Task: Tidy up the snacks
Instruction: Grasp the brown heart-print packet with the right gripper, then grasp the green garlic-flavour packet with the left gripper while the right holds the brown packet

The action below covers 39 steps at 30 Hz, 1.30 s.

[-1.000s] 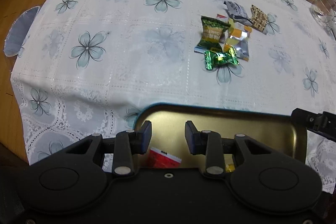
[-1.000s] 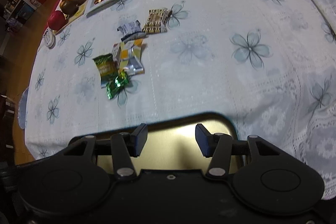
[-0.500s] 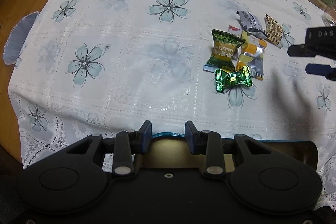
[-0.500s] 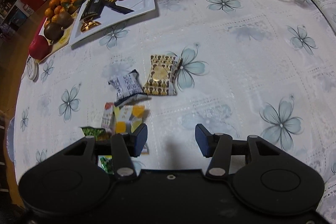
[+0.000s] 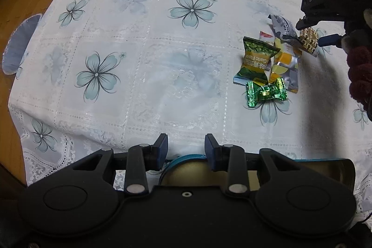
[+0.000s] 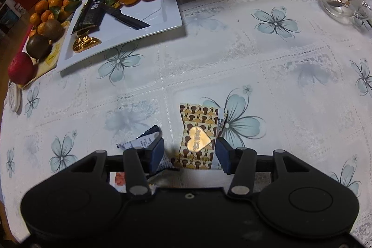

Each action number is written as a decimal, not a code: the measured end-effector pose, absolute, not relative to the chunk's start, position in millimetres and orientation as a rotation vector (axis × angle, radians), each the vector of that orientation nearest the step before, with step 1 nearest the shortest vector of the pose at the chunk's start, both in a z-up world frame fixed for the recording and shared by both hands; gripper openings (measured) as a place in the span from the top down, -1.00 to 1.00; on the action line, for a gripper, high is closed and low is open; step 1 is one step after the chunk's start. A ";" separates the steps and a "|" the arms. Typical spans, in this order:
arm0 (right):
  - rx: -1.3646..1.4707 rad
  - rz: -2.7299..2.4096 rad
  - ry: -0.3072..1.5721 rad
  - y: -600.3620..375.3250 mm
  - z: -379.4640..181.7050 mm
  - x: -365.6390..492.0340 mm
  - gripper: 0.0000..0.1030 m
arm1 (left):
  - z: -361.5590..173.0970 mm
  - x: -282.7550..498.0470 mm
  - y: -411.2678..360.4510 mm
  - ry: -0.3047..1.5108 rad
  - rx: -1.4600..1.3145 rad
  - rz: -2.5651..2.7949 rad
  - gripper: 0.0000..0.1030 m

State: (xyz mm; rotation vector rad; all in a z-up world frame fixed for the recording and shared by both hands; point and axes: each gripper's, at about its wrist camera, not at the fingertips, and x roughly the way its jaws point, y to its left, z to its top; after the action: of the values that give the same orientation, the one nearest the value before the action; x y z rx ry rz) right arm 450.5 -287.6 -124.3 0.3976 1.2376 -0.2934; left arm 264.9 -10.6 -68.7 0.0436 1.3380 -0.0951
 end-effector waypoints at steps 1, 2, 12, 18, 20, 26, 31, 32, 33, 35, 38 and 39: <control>0.391 -0.298 1.246 -288.1 -128.4 453.1 0.02 | -68.2 265.9 -10.4 1.339 0.042 -0.098 0.15; 0.379 -0.298 1.258 -288.3 -131.7 454.3 0.20 | -67.7 267.4 -10.7 1.339 0.042 -0.103 0.15; 0.384 -0.293 1.293 -302.9 -131.3 416.5 0.39 | -66.9 295.0 -31.9 1.324 0.072 -0.161 0.15; 0.455 -0.311 1.307 -324.4 -129.2 366.5 0.39 | -73.8 325.0 -47.9 1.310 0.086 -0.218 0.14; 0.467 -0.319 1.306 -329.3 -128.3 352.5 0.39 | -78.0 331.2 -55.9 1.295 0.114 -0.216 0.15; 0.486 -0.323 1.296 -335.4 -126.0 319.9 0.39 | -83.8 340.2 -70.8 1.262 0.123 -0.246 0.07; 0.458 -0.312 1.286 -329.5 -126.1 309.4 0.39 | -88.0 345.7 -81.1 1.217 0.172 -0.218 0.07; 0.444 -0.314 1.282 -327.1 -126.3 308.8 0.39 | -88.0 346.2 -82.9 1.207 0.182 -0.215 0.07; 0.434 -0.318 1.279 -325.4 -125.8 308.0 0.39 | -87.8 346.8 -84.3 1.201 0.190 -0.213 0.07; 0.419 -0.315 1.275 -322.0 -125.1 306.5 0.38 | -86.4 347.9 -85.4 1.189 0.189 -0.219 0.07; 0.404 -0.310 1.273 -318.7 -124.8 306.2 0.38 | -86.2 349.7 -86.5 1.187 0.178 -0.235 0.07; 0.408 -0.306 1.274 -318.2 -124.7 305.5 0.38 | -86.5 349.6 -86.6 1.189 0.173 -0.240 0.07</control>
State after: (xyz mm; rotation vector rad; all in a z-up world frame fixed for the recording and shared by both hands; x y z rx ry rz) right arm 305.5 -318.2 -124.7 0.4076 1.2739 -0.3056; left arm 349.6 -86.6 -86.5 0.1728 1.1895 -0.2403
